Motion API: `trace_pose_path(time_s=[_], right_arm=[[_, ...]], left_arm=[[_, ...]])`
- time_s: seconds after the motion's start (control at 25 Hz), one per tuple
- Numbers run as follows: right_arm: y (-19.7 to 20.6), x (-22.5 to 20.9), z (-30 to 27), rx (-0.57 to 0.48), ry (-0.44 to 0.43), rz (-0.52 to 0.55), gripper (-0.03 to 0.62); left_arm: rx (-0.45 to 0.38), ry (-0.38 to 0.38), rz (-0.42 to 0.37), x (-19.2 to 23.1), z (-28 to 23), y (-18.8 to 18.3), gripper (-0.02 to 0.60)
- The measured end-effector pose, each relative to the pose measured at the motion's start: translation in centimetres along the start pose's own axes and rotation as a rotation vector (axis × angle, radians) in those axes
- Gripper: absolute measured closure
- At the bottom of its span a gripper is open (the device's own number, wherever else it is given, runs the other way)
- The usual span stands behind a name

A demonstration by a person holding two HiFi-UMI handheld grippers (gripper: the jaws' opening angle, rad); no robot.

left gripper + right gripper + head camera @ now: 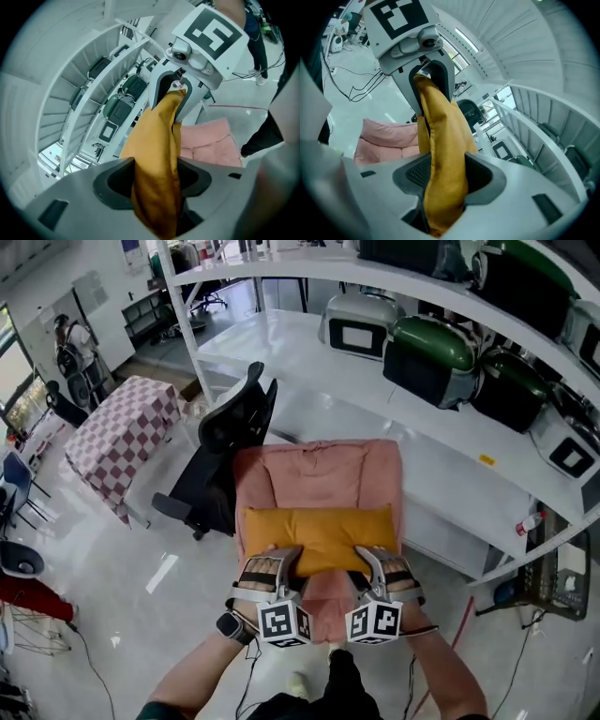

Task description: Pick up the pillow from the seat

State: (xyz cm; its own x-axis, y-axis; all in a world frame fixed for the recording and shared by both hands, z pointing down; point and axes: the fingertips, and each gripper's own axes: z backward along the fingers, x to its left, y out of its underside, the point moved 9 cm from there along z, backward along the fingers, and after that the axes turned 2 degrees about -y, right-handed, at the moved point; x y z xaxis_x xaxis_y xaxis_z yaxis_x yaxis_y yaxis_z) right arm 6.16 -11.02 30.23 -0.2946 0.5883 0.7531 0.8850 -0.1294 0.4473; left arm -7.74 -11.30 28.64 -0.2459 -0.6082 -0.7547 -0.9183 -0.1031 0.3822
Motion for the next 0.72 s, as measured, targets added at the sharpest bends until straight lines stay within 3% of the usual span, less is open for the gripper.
trace_pose_path(time_s=[0.72], right_arm=[[-8.1,-8.6,7.7,-0.08,0.189,0.124,0.391]], left_arm=[[-0.069,-0.204,-0.022,9.2,10.0,-3.5,0.339]])
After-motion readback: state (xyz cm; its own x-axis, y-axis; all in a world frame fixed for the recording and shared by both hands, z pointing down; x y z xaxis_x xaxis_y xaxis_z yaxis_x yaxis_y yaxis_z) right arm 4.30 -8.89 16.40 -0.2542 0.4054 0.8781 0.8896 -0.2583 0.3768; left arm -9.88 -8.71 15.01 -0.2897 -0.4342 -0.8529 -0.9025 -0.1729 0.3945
